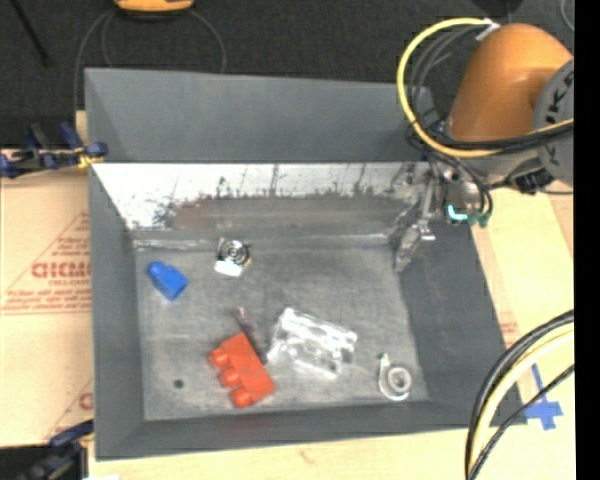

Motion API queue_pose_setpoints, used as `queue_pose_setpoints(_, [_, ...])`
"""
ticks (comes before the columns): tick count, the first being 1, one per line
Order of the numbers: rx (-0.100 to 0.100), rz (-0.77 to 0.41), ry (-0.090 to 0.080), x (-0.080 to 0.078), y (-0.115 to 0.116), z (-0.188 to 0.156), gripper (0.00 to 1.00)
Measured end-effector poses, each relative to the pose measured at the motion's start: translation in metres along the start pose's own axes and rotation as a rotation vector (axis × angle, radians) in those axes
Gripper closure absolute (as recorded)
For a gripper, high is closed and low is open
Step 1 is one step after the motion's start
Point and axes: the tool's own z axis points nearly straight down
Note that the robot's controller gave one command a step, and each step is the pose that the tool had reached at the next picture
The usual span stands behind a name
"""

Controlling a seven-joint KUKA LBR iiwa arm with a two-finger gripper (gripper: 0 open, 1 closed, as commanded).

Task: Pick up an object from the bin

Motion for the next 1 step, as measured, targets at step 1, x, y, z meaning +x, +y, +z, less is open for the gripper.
queue_pose_setpoints(1, [-0.003, -0.032, 0.005, 0.0857, 0.0665, 0.0566, 0.0])
